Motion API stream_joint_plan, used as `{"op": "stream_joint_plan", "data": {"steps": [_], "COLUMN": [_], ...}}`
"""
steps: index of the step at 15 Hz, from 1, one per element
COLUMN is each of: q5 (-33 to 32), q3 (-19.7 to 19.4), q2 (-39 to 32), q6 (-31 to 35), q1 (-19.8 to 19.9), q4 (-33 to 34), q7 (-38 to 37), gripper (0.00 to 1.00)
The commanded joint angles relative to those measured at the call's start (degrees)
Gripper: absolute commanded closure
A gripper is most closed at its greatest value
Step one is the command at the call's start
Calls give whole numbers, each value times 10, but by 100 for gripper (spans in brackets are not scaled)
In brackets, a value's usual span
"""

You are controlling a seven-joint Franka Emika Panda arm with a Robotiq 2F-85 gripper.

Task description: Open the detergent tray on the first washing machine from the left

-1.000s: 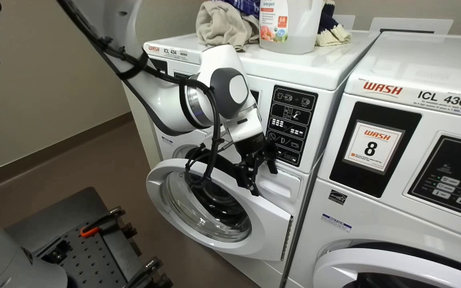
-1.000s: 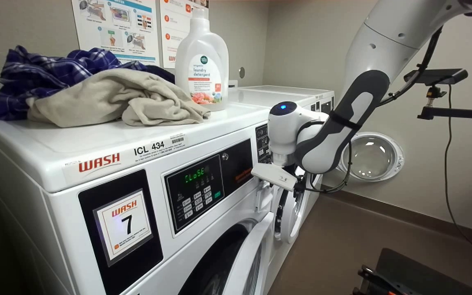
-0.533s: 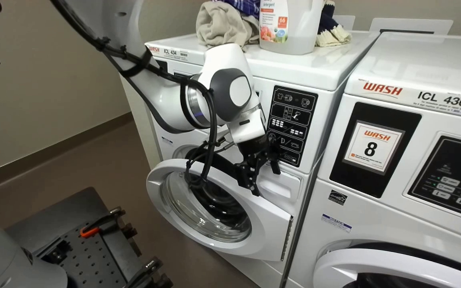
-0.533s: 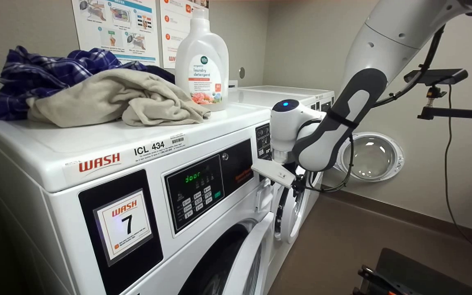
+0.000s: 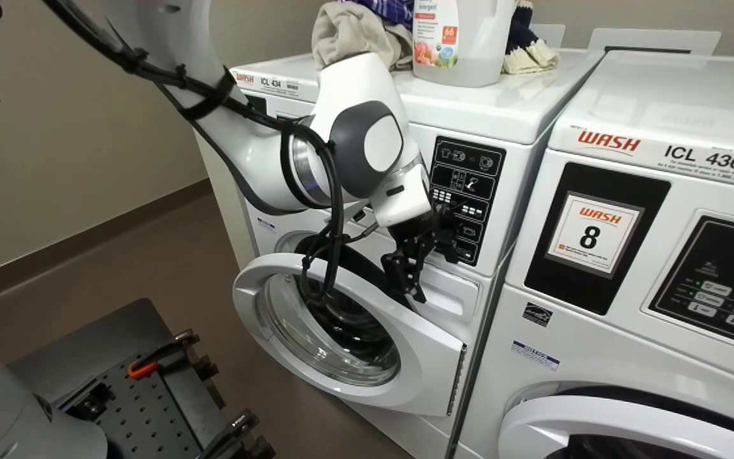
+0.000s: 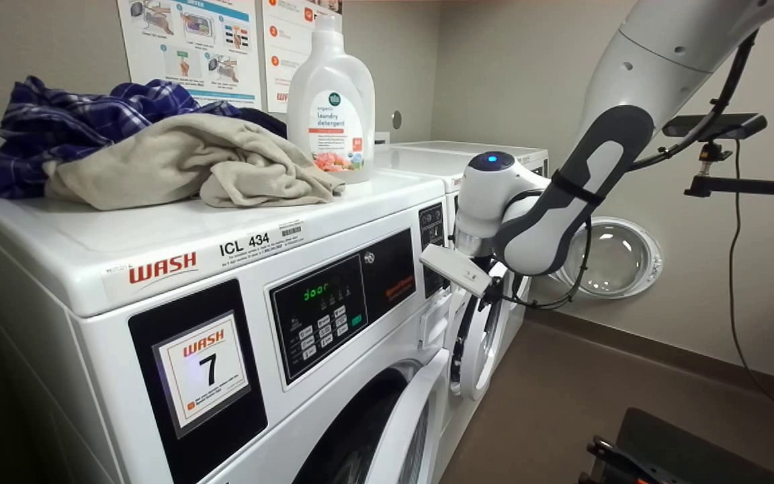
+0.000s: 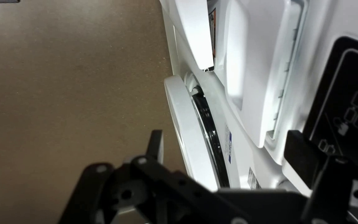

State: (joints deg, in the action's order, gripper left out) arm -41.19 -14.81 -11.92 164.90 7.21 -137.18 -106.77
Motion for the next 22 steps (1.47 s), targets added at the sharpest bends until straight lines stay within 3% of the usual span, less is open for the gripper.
{"op": "stream_joint_plan", "data": {"steps": [1, 16, 22], "q5": [-21, -1, -6], "q3": [-5, 11, 6], "q2": [26, 20, -1], "q6": [36, 106, 127], "q1": [5, 32, 27], "q4": [-32, -71, -65], "q7": [8, 86, 80], "gripper": [0, 0, 0]}}
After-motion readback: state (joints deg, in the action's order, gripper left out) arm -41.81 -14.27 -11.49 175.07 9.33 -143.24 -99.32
